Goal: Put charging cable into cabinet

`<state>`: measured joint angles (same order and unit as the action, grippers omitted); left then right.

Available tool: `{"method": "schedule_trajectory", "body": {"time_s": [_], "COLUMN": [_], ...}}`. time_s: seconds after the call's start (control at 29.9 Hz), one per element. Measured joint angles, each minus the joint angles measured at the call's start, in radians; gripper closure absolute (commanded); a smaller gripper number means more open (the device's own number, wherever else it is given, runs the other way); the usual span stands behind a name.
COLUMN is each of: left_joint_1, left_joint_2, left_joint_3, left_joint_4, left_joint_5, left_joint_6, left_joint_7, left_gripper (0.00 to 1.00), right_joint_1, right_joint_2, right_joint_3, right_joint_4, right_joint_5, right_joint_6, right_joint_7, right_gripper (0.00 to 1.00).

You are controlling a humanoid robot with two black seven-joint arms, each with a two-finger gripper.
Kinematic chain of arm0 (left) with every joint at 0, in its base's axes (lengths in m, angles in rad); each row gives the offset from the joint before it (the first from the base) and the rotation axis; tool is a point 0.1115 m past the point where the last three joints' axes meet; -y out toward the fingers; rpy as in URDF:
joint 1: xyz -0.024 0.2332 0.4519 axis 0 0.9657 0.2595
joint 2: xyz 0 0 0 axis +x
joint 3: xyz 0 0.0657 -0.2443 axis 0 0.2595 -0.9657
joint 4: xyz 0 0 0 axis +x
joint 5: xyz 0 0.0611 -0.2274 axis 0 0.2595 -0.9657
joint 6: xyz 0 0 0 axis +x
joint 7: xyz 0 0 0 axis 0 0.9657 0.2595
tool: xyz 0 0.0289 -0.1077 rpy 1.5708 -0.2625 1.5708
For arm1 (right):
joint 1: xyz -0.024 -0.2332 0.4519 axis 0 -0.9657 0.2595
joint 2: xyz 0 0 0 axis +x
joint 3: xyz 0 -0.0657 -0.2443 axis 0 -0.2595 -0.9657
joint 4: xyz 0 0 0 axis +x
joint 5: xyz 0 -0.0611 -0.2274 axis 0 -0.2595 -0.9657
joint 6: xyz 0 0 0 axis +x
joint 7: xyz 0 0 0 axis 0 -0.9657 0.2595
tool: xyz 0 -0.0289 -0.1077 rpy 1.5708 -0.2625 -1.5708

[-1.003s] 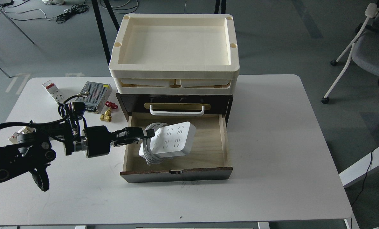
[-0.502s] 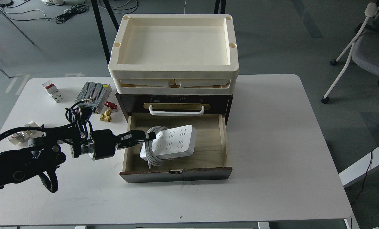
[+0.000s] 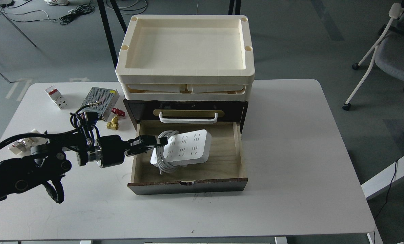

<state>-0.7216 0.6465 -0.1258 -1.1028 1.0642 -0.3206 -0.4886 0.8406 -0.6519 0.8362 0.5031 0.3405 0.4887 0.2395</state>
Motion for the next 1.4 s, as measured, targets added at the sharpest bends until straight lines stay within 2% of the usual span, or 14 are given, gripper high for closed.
{"method": "schedule_trajectory", "body": {"time_s": [0.1,0.3,0.47,0.67,0.77,0.87,1.04,1.14,1.24,1.4], "left_joint_1": [0.002,0.008,0.019,0.030,0.058,0.088,0.101,0.099,0.091,0.034], "left_joint_2": [-0.001,-0.001,0.001,0.021,0.073,0.140,0.257,0.296,0.304,0.250], "left_joint_3": [-0.001,-0.001,-0.001,-0.015,-0.049,-0.089,-0.141,-0.225,-0.359,-0.557], "left_joint_4": [0.000,0.000,0.001,0.000,-0.003,-0.005,0.039,0.121,0.260,0.470], "left_joint_5": [-0.012,-0.027,-0.029,-0.068,-0.148,-0.236,-0.429,-0.572,-0.677,-0.767], "left_joint_6": [0.000,0.003,0.011,0.021,0.013,-0.010,-0.134,-0.163,-0.168,-0.168], "left_joint_7": [0.000,0.000,0.000,0.000,0.000,0.000,0.000,0.000,0.000,0.000], "left_gripper": [0.81,0.62,0.33,0.18,0.16,0.09,0.04,0.03,0.03,0.03], "right_joint_1": [0.000,0.000,0.000,-0.001,-0.001,-0.001,0.000,0.000,0.000,-0.007], "right_joint_2": [0.000,0.000,0.000,-0.004,-0.008,-0.009,-0.005,-0.001,-0.005,0.024], "right_joint_3": [0.001,0.001,0.001,0.001,0.001,0.001,0.019,0.033,0.040,0.045], "right_joint_4": [0.000,0.002,0.002,0.002,0.002,0.002,0.024,0.096,0.214,0.314], "right_joint_5": [0.000,0.000,0.000,0.000,0.000,0.000,0.003,0.003,0.001,0.000], "right_joint_6": [0.000,0.000,0.000,0.000,0.000,0.000,0.000,0.000,0.000,0.000], "right_joint_7": [0.000,0.001,0.000,0.000,0.000,0.000,0.000,0.002,0.006,0.011], "right_gripper": [0.00,0.00,0.00,0.00,0.00,0.00,0.00,0.00,0.00,0.00]}}
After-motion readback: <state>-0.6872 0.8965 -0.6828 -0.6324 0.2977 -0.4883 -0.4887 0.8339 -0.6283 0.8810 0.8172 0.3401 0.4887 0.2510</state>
